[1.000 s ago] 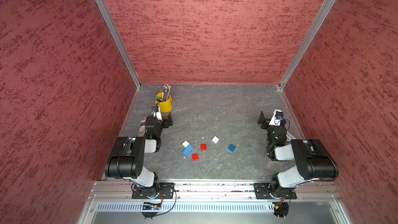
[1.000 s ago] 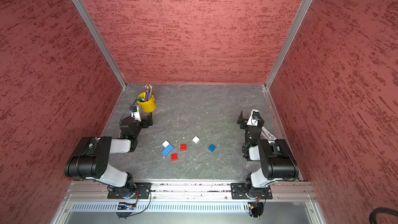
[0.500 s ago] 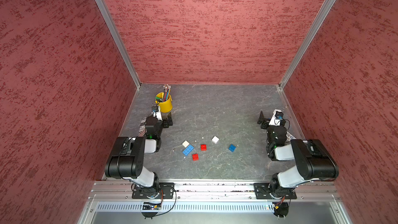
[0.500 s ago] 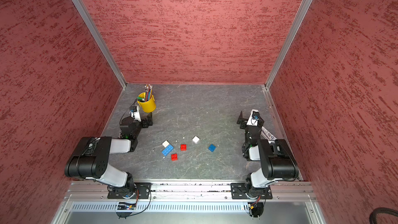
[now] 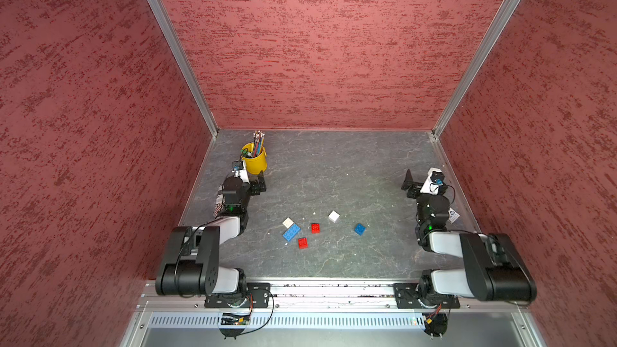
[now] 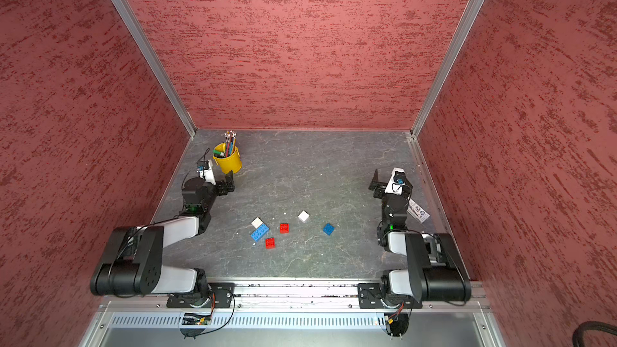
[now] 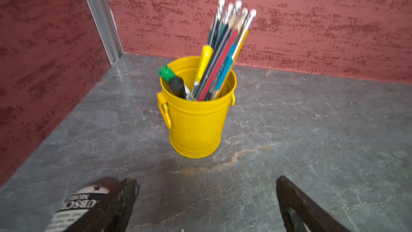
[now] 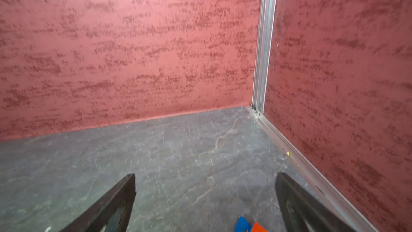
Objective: Assemble the letter y with lego
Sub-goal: Move the lego brick at the center of the board.
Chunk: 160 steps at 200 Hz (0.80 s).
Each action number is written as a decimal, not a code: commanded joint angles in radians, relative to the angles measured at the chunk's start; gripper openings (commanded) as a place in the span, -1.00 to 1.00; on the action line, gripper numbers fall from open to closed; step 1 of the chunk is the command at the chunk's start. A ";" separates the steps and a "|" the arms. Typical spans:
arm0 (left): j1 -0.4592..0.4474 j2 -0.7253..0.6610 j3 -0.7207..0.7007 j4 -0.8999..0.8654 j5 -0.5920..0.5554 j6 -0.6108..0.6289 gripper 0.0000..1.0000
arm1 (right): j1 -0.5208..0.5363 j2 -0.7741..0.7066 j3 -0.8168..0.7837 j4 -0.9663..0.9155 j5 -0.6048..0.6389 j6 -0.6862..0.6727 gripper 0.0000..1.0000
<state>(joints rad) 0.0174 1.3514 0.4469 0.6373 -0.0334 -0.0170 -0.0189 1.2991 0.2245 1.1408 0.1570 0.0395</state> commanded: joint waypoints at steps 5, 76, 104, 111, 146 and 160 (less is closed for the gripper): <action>-0.005 -0.114 0.066 -0.239 -0.010 -0.072 0.99 | -0.004 -0.155 0.089 -0.277 -0.025 0.075 0.99; 0.035 -0.257 0.199 -0.680 0.357 -0.523 0.79 | -0.002 -0.281 0.284 -0.802 -0.303 0.519 0.66; -0.086 -0.272 0.246 -0.884 0.324 -0.489 0.63 | 0.034 -0.240 0.354 -1.001 -0.376 0.513 0.35; -0.124 -0.276 0.243 -0.904 0.334 -0.482 0.59 | 0.056 -0.234 0.365 -1.046 -0.374 0.498 0.31; -0.287 -0.275 0.217 -0.965 0.315 -0.532 0.44 | 0.175 -0.160 0.411 -1.219 -0.393 0.422 0.06; -0.350 -0.262 0.184 -0.932 0.328 -0.578 0.39 | 0.249 -0.134 0.416 -1.247 -0.361 0.396 0.05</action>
<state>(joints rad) -0.2611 1.0847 0.6670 -0.2539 0.2710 -0.5243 0.1406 1.1297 0.6159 0.0463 -0.1879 0.4904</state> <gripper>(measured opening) 0.712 0.524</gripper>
